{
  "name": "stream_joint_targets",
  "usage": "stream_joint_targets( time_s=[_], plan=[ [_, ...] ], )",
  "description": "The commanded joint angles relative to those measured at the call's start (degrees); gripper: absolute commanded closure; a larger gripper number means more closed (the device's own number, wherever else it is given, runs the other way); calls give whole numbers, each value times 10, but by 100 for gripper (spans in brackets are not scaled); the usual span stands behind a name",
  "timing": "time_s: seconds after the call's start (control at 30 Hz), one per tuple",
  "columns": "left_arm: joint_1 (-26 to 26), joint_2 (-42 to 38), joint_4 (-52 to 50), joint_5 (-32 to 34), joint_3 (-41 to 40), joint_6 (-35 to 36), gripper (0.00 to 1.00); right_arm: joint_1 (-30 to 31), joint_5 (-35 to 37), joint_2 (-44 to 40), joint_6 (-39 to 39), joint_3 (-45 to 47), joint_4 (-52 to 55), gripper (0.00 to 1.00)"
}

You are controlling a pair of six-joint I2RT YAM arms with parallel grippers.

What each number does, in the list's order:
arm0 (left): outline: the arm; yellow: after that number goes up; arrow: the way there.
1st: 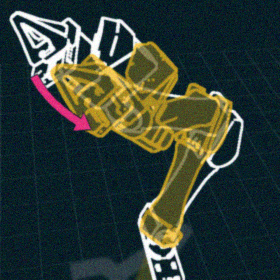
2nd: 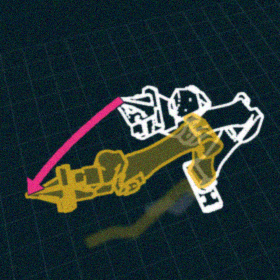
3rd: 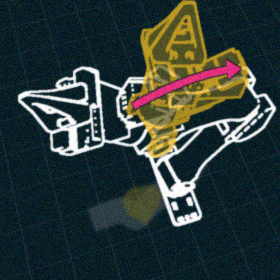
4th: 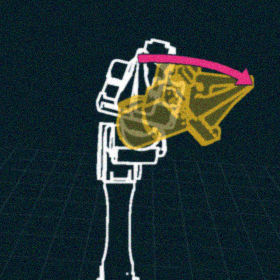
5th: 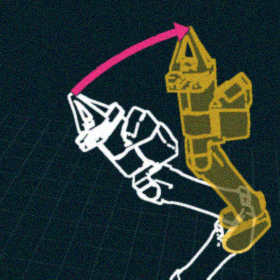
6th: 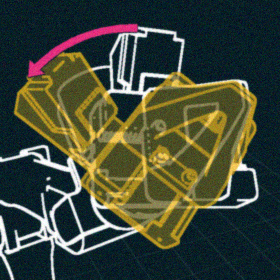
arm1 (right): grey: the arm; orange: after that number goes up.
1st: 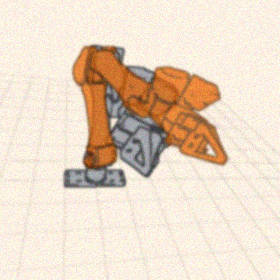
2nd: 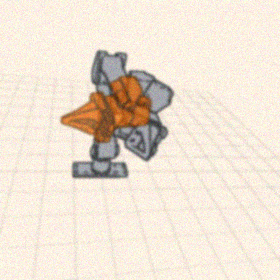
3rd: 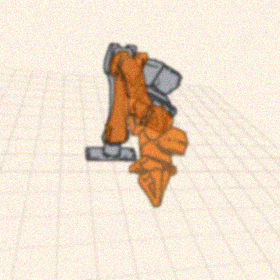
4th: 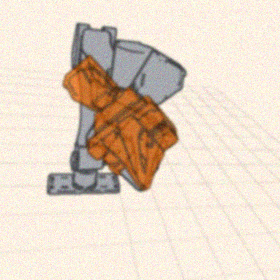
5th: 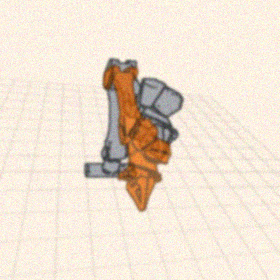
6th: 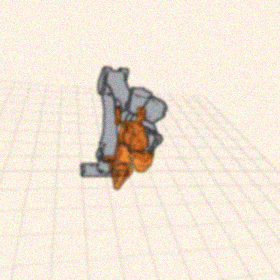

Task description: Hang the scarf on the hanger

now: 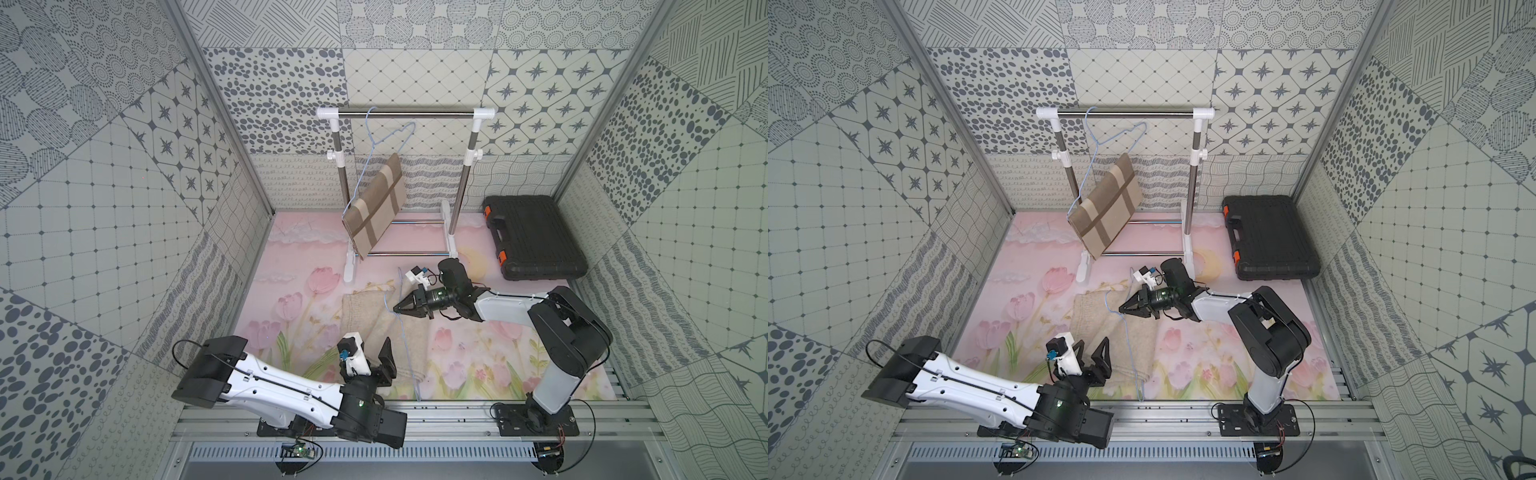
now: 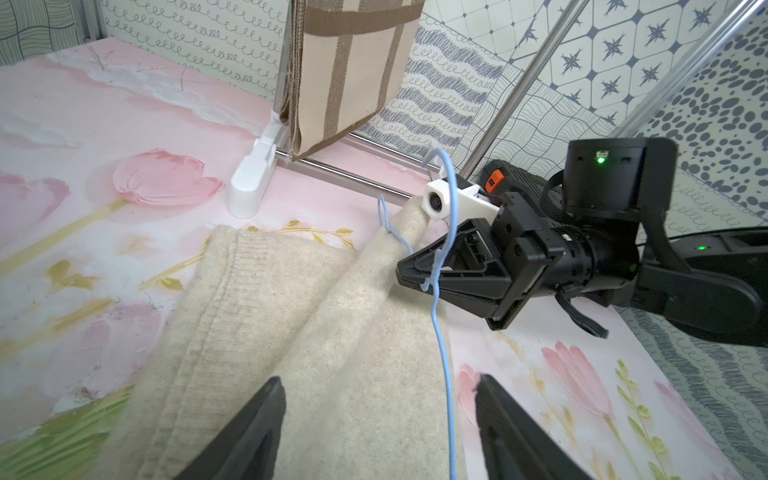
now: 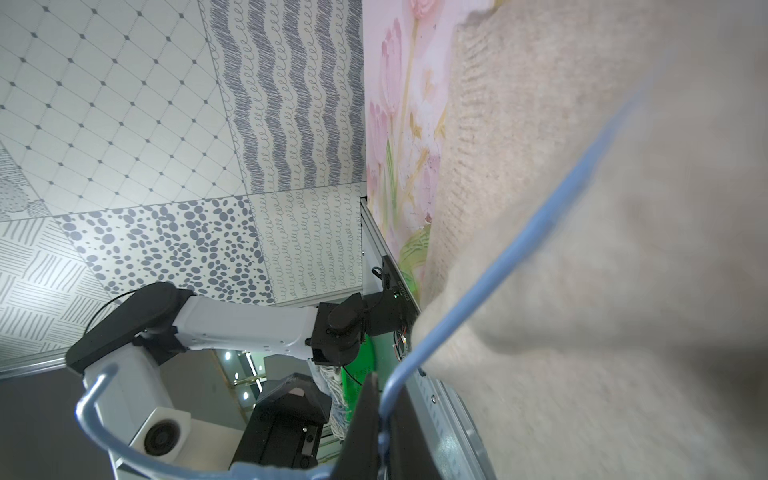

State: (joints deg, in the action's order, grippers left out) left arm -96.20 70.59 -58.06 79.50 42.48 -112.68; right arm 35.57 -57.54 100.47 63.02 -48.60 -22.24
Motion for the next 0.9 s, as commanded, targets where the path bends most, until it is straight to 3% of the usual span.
stream_joint_targets(
  time_s=[0.0, 0.13, 0.27, 0.37, 0.5, 0.6, 0.73, 0.87],
  plan=[
    [-30, -53, -389, 125, 6, -462, 28, -14, -30, -10, 23, 25, -125, 100],
    [-45, -96, -429, 125, -25, -461, 25, -27, -50, -1, 83, 49, -221, 100],
    [-76, -177, -449, 125, -61, -452, 23, -39, -68, 38, 188, 79, -406, 100],
    [-104, -186, -455, 125, 0, -320, 22, -44, -66, 77, 262, 93, -516, 100],
    [-148, -158, -453, 124, 132, -114, 23, -46, -59, 86, 278, 101, -539, 100],
    [-158, -82, -454, 124, 259, 68, 22, -51, -50, 48, 223, 111, -447, 100],
    [-162, 2, -455, 123, 405, 251, 20, -50, -43, -42, 56, 91, -185, 100],
    [-161, 109, -455, 121, 562, 477, 18, -51, -26, -110, -108, 40, 58, 100]
  ],
)
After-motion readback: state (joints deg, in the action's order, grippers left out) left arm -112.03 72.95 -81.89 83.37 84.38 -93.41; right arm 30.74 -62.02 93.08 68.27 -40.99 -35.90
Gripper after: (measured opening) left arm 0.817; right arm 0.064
